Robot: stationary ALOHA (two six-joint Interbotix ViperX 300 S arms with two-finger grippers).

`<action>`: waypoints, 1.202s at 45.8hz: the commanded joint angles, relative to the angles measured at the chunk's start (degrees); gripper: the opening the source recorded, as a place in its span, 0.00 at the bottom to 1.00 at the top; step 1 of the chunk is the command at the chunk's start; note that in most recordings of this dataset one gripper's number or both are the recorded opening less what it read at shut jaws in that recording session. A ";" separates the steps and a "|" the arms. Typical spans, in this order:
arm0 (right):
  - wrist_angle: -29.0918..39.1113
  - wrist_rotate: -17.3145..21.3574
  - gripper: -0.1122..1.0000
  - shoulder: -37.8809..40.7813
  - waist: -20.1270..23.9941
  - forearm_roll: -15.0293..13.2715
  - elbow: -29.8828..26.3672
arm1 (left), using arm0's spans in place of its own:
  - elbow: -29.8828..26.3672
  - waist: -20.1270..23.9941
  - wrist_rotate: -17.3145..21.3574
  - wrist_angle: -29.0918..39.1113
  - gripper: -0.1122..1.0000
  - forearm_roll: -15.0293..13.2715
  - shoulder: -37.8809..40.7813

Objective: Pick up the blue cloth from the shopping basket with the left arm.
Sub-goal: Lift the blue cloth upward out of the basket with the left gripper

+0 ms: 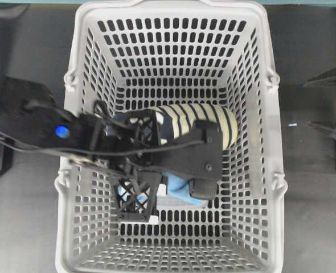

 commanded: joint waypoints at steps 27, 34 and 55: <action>-0.09 0.09 0.79 0.26 -0.09 0.09 -0.44 | -10.72 1.93 4.48 5.01 0.24 0.26 -1.58; -0.09 0.09 0.79 0.26 -0.09 0.18 -0.44 | -10.72 1.93 4.39 5.01 0.24 0.26 -1.49; -0.44 0.09 0.79 0.00 -0.09 0.18 -0.35 | -10.72 1.93 3.87 3.25 0.24 0.26 -1.58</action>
